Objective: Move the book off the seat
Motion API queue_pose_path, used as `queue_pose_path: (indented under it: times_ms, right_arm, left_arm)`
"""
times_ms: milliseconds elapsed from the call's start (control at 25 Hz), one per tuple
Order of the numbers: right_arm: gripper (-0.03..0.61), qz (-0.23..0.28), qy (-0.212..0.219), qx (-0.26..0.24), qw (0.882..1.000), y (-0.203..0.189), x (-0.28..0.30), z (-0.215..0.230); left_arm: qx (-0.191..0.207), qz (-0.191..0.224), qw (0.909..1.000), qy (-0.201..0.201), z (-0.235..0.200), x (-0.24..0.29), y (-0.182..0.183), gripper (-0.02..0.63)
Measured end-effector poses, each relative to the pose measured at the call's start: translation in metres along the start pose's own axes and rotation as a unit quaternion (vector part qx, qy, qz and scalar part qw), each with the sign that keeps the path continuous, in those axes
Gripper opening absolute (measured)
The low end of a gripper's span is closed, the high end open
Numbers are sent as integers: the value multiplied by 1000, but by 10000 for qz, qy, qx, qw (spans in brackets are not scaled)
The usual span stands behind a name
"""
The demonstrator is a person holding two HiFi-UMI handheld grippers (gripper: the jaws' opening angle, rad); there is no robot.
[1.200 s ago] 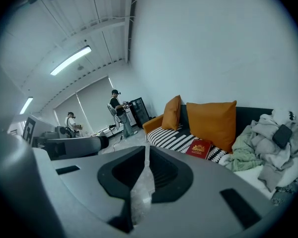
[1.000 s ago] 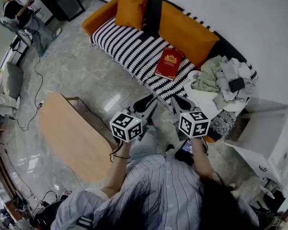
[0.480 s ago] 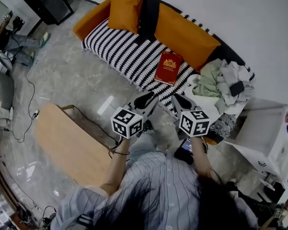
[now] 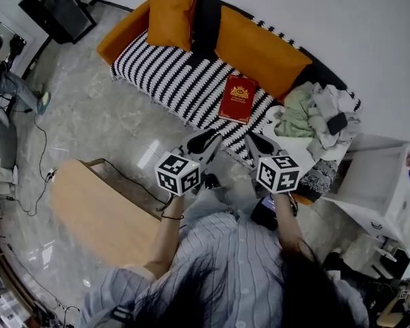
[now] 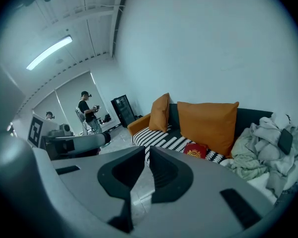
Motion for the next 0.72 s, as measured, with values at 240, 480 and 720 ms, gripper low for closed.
queue_pose_path:
  times_ms: [240, 480, 720]
  right_arm:
    - [38, 46, -175, 209, 9996, 3, -6, 24]
    - [38, -22, -164, 330, 9993, 14, 12, 61]
    - [38, -161, -42, 383, 9991, 41, 41, 98]
  left_arm:
    - [-15, -160, 9998, -78, 1, 19, -2, 86]
    - [-104, -270, 9996, 53, -10, 46, -1, 86]
    - [-209, -278, 9989, 309, -31, 76, 18, 86]
Point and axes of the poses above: the fingertips, and each gripper's own axes: x forward along the fingers, z to its right, y out of its top, the point moved 6 cm from there along -x, backward along the fingers, and after that the axes turned 5 degrees about -z, right-handed, at the moved point
